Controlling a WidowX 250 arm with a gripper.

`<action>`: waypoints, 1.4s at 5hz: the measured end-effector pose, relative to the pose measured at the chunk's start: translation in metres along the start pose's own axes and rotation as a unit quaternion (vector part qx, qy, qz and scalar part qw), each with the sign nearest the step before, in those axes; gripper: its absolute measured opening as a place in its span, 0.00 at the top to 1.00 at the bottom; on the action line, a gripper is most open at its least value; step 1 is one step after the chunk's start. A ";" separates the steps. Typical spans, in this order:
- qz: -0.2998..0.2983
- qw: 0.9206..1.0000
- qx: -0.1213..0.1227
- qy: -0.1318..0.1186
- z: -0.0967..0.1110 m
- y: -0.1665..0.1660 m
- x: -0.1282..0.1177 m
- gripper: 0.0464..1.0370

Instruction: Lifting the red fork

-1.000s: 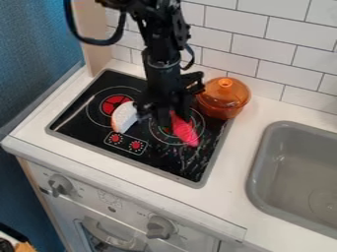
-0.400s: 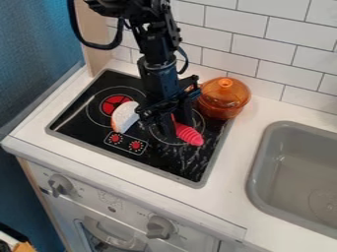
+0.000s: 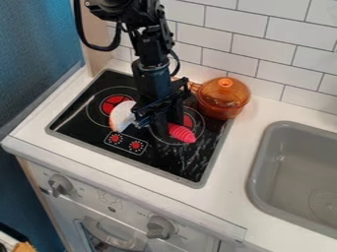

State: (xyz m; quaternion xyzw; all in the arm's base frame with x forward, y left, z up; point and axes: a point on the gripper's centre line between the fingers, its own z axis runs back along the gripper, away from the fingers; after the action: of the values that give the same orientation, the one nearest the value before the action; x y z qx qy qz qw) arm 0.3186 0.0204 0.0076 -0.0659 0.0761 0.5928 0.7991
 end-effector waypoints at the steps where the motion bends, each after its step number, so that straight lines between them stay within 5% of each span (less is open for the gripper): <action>1: 0.021 1.000 0.004 0.006 -0.003 -0.001 0.009 0.67; 3: 0.060 0.998 -0.006 -0.013 0.005 -0.003 0.035 0.67; 7: 0.169 0.984 0.021 -0.058 0.006 0.008 0.104 0.67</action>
State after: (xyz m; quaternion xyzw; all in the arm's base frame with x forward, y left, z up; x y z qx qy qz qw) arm 0.3409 0.1212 -0.0070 -0.0010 0.0519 0.7202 0.6918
